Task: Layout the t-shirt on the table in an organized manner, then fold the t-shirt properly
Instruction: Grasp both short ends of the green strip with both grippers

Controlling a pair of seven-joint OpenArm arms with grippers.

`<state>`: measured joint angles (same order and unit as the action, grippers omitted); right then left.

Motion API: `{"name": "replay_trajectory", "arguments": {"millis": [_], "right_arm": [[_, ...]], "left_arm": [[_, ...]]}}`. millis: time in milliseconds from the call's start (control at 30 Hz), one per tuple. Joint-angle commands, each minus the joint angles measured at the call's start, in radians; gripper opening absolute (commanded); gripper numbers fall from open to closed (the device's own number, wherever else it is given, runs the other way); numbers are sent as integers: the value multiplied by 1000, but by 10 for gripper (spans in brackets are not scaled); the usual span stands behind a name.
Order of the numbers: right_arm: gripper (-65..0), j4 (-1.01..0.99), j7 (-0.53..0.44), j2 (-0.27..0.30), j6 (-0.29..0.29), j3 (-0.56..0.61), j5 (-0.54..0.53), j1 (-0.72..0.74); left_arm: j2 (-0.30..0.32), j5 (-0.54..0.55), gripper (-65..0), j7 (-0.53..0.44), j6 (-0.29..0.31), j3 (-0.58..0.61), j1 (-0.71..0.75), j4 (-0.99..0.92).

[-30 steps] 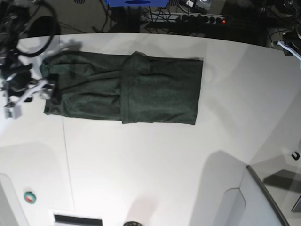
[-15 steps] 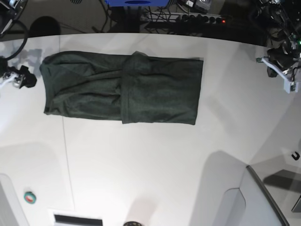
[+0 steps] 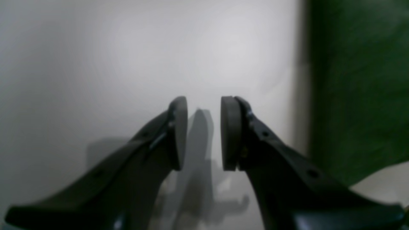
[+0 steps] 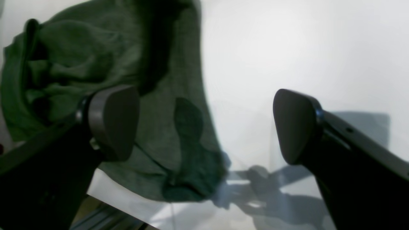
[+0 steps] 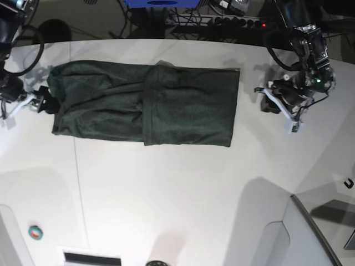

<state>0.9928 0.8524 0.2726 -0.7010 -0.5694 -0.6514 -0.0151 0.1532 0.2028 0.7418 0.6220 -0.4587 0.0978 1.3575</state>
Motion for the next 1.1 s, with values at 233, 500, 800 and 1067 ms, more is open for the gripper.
{"name": "replay_trajectory", "arguments": {"millis": [233,500,800,1067], "right_arm": [[-104,108,164,-78,3,9,46,-38],[-105,107,172,-89,3,110,40,-39],[-111,105,170,-114,3,114,40,-32],[-114,105,169,-115,3,162,40,-23]], "left_arm": [[12,7,-476,-172,0,160,-10,-135],[-10,8,-476,-176,0,203,-17,-134],[-50,7,-476,-176,0,205,-48,-134],[-54,7,-476,-175,0,205,-54,-134]]}}
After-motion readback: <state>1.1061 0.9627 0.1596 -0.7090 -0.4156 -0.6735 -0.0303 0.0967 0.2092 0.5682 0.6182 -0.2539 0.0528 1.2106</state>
